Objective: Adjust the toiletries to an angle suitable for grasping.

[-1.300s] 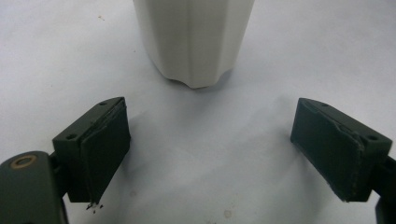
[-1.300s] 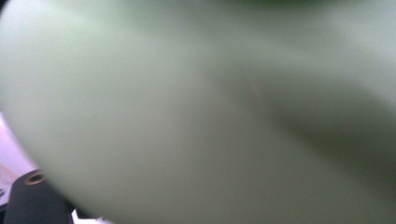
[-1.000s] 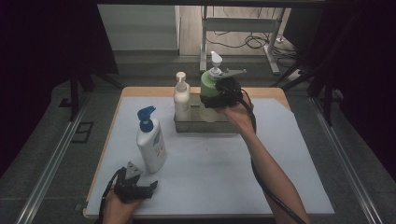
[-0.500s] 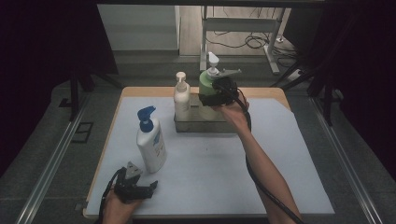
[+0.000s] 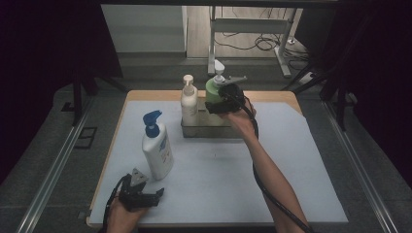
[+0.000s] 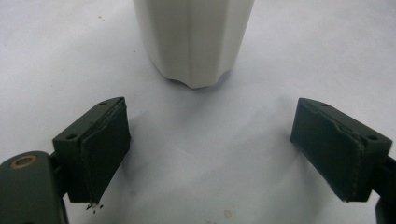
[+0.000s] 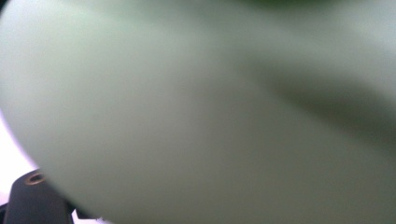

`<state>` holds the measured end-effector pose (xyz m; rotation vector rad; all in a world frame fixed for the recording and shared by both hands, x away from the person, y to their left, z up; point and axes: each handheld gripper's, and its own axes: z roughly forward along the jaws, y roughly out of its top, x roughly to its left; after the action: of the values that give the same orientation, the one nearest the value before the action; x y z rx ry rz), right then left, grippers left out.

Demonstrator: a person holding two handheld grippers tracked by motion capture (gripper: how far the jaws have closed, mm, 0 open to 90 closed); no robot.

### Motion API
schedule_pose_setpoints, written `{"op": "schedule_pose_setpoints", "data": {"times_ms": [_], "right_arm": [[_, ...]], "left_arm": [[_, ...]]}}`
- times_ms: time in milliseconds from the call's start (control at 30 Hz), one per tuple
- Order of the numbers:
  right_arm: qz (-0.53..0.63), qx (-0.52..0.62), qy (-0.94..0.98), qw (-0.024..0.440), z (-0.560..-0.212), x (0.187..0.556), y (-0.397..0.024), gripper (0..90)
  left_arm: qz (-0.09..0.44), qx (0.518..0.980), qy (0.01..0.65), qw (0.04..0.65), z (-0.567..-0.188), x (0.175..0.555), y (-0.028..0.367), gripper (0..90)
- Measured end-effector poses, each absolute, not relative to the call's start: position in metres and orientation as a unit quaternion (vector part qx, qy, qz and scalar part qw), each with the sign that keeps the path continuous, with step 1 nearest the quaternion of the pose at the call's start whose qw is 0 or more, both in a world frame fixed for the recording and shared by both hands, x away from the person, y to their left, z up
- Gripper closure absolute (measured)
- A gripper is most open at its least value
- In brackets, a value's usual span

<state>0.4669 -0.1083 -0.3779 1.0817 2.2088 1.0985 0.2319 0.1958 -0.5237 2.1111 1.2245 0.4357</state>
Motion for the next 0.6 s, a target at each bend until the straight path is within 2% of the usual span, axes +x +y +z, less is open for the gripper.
{"op": "schedule_pose_setpoints", "data": {"times_ms": [600], "right_arm": [[0.378, 0.401, 0.809, 0.207, -0.404, 0.471, -0.109, 12.3]], "left_arm": [[0.166, 0.805, 0.467, 0.325, -0.524, 0.232, 0.196, 11.7]]}}
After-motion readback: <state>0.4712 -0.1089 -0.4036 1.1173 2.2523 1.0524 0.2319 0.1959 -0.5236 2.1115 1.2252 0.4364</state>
